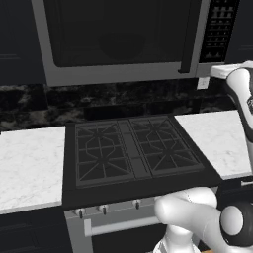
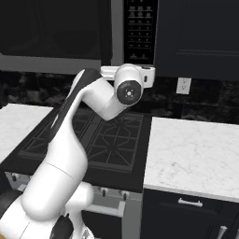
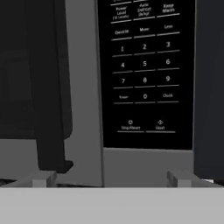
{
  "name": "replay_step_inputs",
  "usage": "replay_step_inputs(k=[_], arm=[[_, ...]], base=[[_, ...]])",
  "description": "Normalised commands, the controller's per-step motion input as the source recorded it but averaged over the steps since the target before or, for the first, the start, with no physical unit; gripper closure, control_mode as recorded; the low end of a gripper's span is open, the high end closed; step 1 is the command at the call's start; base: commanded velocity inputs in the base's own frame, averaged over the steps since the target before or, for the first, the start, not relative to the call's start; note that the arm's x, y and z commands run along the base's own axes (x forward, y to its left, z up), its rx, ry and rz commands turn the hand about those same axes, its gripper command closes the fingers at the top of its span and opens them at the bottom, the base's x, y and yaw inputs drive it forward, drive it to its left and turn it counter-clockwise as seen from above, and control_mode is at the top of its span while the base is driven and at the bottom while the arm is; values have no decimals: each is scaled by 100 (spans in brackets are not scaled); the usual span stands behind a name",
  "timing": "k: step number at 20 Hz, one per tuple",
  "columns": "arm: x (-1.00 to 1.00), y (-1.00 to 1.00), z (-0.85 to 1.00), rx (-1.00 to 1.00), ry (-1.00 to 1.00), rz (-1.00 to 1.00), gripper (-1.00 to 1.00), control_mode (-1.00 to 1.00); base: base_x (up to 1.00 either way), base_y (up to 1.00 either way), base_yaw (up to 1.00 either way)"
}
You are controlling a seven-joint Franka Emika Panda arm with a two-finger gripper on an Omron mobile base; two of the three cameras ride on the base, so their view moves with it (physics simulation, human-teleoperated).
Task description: Open the microwave, place the bowl with waffle inside the microwave, then close the microwave door and turn it on.
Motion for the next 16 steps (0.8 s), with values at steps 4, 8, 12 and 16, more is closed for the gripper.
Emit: replay_step_inputs(k=[4,8,12,16], arm=[[15,-29,9,0,0,0,-100,-100],[0,-42,0,0,0,0,-100,-100],[0,-16,0,0,0,0,-100,-100],[0,-19,0,0,0,0,-100,-100]], base=[[0,0,0],[0,0,0],[0,0,0],[0,0,0]])
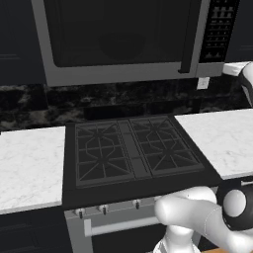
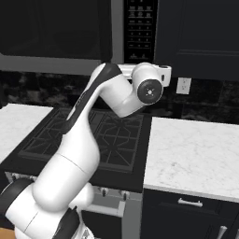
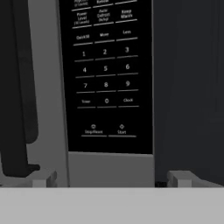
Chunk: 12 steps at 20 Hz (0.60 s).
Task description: Open the microwave, place the bowl with waffle inside the microwave, then close the microwave door and turn it on.
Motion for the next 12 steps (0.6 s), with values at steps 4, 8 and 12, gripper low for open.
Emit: replay_step_inputs(k=[4,8,12], arm=[[0,-31,0,0,0,-1,-100,-100],[16,-36,2,0,0,-3,-100,-100],[20,-24,0,0,0,-11,-100,-100]], base=[[0,0,0],[0,0,0],[0,0,0]])
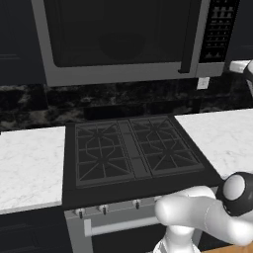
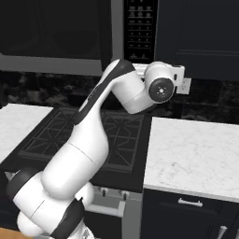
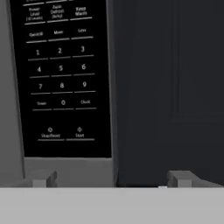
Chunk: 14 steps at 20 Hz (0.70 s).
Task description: Open the microwave, place the bowl with waffle inside the microwave, then close the microwave door and turn it on.
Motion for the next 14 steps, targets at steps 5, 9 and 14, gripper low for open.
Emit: replay_step_inputs(k=[5,9,14], arm=[[22,-11,0,0,0,-15,-100,-100],[11,0,14,0,0,-7,-100,-100],[16,0,7,0,0,-7,-100,-100]], base=[[0,0,0],[0,0,0],[0,0,0]])
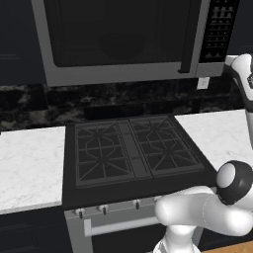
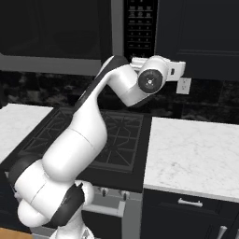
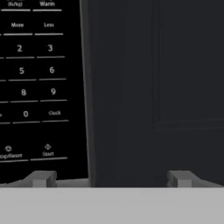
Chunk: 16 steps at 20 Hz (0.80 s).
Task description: Open the microwave, place the bowl with waffle inside the microwave, then close the microwave door and turn it on.
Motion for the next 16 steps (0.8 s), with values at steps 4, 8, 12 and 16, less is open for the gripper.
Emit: replay_step_inputs(k=[4,8,12,16], arm=[[24,1,10,0,0,-1,-100,-100],[24,4,6,0,0,0,-100,-100],[28,0,0,0,0,0,-100,-100],[17,0,0,0,-1,0,-100,-100]], base=[[0,0,0],[0,0,0],[0,0,0],[0,0,0]])
